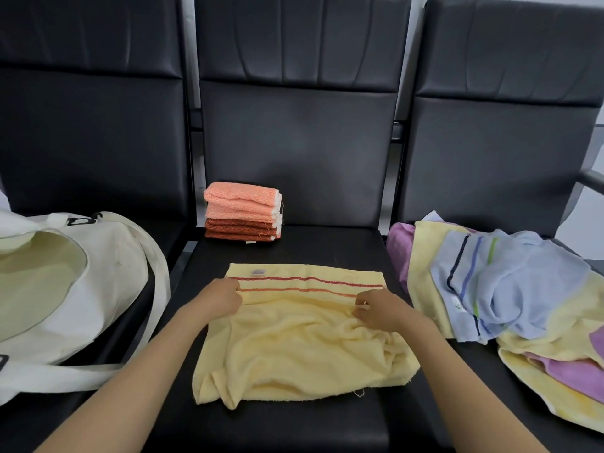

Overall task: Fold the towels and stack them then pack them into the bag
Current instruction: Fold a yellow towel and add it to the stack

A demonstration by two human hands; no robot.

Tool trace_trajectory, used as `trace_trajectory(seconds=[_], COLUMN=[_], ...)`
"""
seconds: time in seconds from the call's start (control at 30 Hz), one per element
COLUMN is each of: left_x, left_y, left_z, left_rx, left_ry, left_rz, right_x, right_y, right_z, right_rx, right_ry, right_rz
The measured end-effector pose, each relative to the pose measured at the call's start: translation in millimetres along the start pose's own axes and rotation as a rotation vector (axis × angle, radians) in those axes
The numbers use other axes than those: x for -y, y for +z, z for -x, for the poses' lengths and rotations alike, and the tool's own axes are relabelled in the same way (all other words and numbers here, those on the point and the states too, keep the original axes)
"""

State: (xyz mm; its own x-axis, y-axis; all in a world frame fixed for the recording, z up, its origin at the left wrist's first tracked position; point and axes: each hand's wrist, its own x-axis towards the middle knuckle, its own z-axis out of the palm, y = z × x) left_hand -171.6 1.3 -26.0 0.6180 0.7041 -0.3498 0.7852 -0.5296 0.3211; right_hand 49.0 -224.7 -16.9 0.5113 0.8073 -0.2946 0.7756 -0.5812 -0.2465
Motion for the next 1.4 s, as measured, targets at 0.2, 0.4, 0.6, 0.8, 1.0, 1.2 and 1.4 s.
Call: trace_trajectory(seconds=[0.2,0.4,0.6,0.8,1.0,1.2,1.4], left_x=[4,8,3,10,20,24,17], left_y=[-7,-15,-15,-8,5,3,3], left_z=[-2,-8,-29,-50,-62,-68,-67], left_rx=[-0.048,-0.182,-0.354,-0.410,-0.434,-0.471,-0.428], left_ry=[-0.068,-0.109,-0.090,-0.084,-0.050,-0.014,-0.044], left_rz=[0.162,1.025,0.937,0.528,0.349,0.409,0.308], right_x=[3,-26,-33,-31,-36,-37,-34], right_y=[-8,-34,-39,-24,1,-3,-8], right_z=[1,4,-18,-61,-84,-95,-100], right_rx=[-0.070,-0.174,-0.246,-0.385,-0.418,-0.365,-0.244], right_ry=[0.004,0.034,0.118,0.188,0.254,0.312,0.388], right_rz=[-0.055,-0.601,-1.000,-0.649,-0.472,-0.413,-0.288])
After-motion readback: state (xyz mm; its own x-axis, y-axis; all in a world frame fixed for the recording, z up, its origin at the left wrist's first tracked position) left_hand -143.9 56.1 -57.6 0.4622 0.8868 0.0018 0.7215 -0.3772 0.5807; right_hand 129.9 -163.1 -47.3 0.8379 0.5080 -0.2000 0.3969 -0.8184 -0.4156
